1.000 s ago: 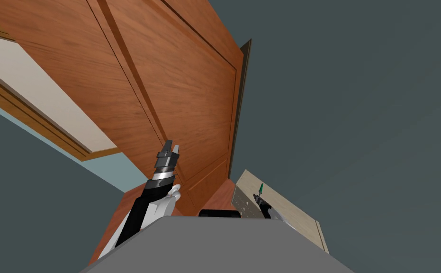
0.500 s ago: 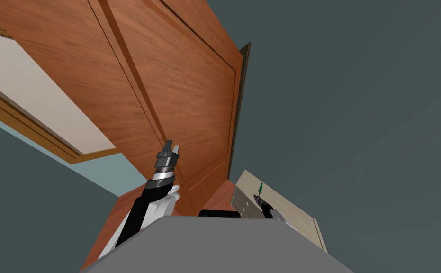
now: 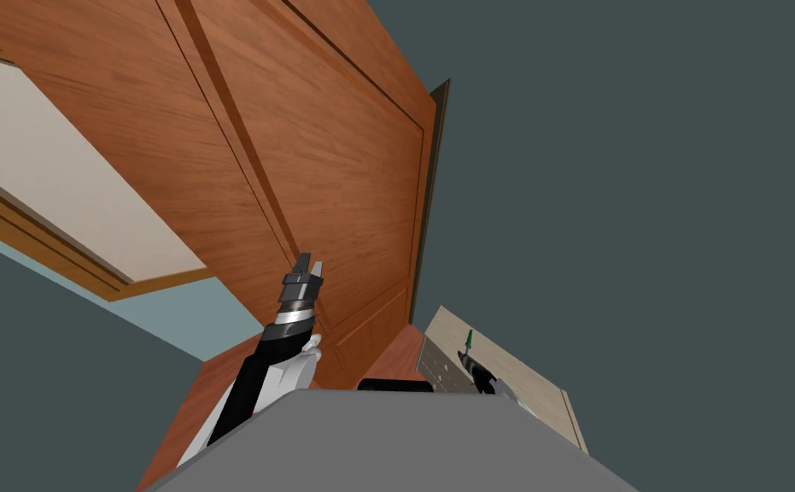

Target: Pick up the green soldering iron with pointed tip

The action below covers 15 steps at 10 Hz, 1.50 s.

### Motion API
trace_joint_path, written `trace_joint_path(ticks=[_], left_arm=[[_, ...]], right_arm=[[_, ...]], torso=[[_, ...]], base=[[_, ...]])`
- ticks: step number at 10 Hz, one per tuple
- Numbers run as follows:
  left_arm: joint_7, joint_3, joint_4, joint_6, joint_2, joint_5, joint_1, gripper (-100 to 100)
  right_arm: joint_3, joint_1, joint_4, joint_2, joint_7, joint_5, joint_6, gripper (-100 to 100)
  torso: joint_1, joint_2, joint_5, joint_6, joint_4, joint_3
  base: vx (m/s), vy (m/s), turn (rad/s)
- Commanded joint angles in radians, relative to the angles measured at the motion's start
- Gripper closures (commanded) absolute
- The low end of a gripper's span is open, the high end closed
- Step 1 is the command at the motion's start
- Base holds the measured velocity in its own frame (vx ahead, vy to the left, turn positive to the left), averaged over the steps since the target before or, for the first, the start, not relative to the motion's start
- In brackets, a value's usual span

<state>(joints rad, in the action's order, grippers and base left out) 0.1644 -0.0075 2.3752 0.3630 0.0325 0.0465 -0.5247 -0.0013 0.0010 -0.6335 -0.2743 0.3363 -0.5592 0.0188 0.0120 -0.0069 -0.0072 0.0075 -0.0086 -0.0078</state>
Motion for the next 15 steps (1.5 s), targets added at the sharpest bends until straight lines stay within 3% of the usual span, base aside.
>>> trace_joint_path(ticks=[1, 3, 6, 8, 9, 10, 12, 13, 15], left_arm=[[0.0, 0.0, 0.0, 0.0, 0.0, 0.0, 0.0, 0], [0.0, 0.0, 0.0, 0.0, 0.0, 0.0, 0.0, 0], [0.0, 0.0, 0.0, 0.0, 0.0, 0.0, 0.0, 0], [0.0, 0.0, 0.0, 0.0, 0.0, 0.0, 0.0, 0], [0.0, 0.0, 0.0, 0.0, 0.0, 0.0, 0.0, 0], [0.0, 0.0, 0.0, 0.0, 0.0, 0.0, 0.0, 0], [0.0, 0.0, 0.0, 0.0, 0.0, 0.0, 0.0, 0], [0.0, 0.0, 0.0, 0.0, 0.0, 0.0, 0.0, 0], [0.0, 0.0, 0.0, 0.0, 0.0, 0.0, 0.0, 0]], right_arm=[[-0.034, -0.013, 0.039, 0.005, 0.05, 0.042, -0.038, -100], [-0.034, -0.013, 0.039, 0.005, 0.095, 0.042, -0.038, -100], [-0.094, -0.037, 0.107, 0.015, 0.189, 0.115, -0.106, -100], [-0.094, -0.037, 0.107, 0.015, 0.234, 0.115, -0.106, -100], [-0.124, -0.049, 0.142, 0.02, 0.269, 0.151, -0.139, -100], [-0.124, -0.049, 0.142, 0.02, 0.298, 0.151, -0.139, -100], [-0.123, -0.049, 0.141, 0.02, 0.295, 0.15, -0.139, -100], [-0.123, -0.049, 0.141, 0.02, 0.299, 0.15, -0.139, 100], [-0.122, -0.052, 0.138, 0.023, 0.298, 0.15, -0.142, 100]], torso=[[0.0, 0.0, 0.0, 0.0, 0.0, 0.0], [0.001, 0.0, -0.001, 0.001, -0.001, -0.001], [0.002, 0.0, -0.001, 0.001, -0.001, -0.001], [0.001, -0.001, -0.002, 0.001, -0.002, -0.002], [0.002, -0.001, -0.002, 0.001, -0.002, -0.002], [0.001, -0.002, -0.002, 0.001, -0.002, -0.002], [0.004, -0.001, -0.002, 0.001, -0.002, -0.001], [0.004, 0.0, -0.002, 0.001, -0.002, -0.001], [0.007, -0.001, -0.002, 0.004, -0.004, -0.003]], base=[[0.022, 0.025, -0.075], [0.012, 0.014, -0.043], [0.017, 0.02, -0.059], [0.022, 0.025, -0.035], [0.026, 0.031, -0.092], [0.012, 0.014, -0.042], [-0.004, -0.004, 0.013], [0.0, 0.0, 0.0], [0.001, 0.006, 0.005]])
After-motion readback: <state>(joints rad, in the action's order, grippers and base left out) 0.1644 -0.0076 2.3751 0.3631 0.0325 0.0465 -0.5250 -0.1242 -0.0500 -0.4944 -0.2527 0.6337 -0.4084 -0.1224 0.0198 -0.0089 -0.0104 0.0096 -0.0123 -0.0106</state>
